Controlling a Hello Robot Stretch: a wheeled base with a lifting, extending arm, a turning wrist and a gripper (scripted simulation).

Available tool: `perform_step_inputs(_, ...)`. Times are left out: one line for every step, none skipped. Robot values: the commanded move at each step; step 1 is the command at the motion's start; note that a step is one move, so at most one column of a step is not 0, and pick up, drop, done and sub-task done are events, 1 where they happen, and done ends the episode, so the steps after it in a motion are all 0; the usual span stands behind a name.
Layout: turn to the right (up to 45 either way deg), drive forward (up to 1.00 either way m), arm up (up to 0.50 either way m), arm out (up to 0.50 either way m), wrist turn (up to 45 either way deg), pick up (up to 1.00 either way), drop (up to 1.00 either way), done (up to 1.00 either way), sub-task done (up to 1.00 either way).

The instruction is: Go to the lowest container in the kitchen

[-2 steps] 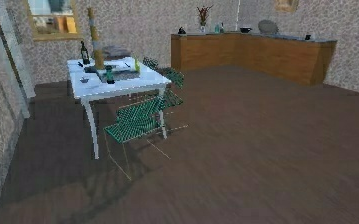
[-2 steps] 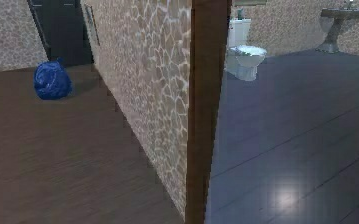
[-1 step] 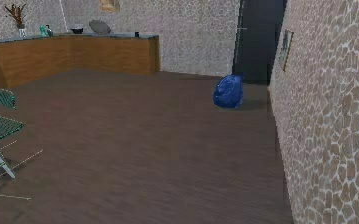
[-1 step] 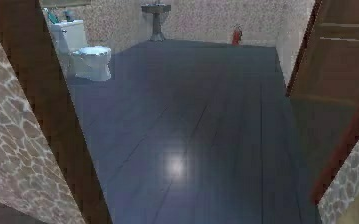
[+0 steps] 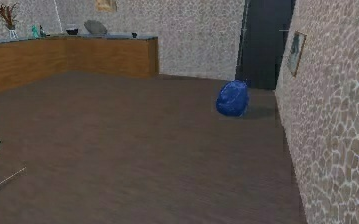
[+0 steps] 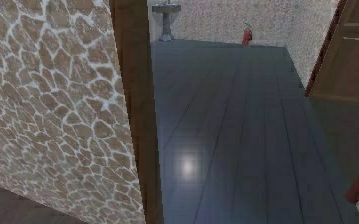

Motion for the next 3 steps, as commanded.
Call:
perform_step_inputs(-6.0, 0.00, 0.00, 0.00, 0.0, 0.00, 0.00, 0.00, 0.00)
perform_step_inputs(0.0, 1.00, 0.00, 0.00, 0.0, 0.00, 0.00, 0.00, 0.00)
perform_step_inputs(0.0, 1.00, 0.00, 0.00, 0.0, 0.00, 0.00, 0.00, 0.00)
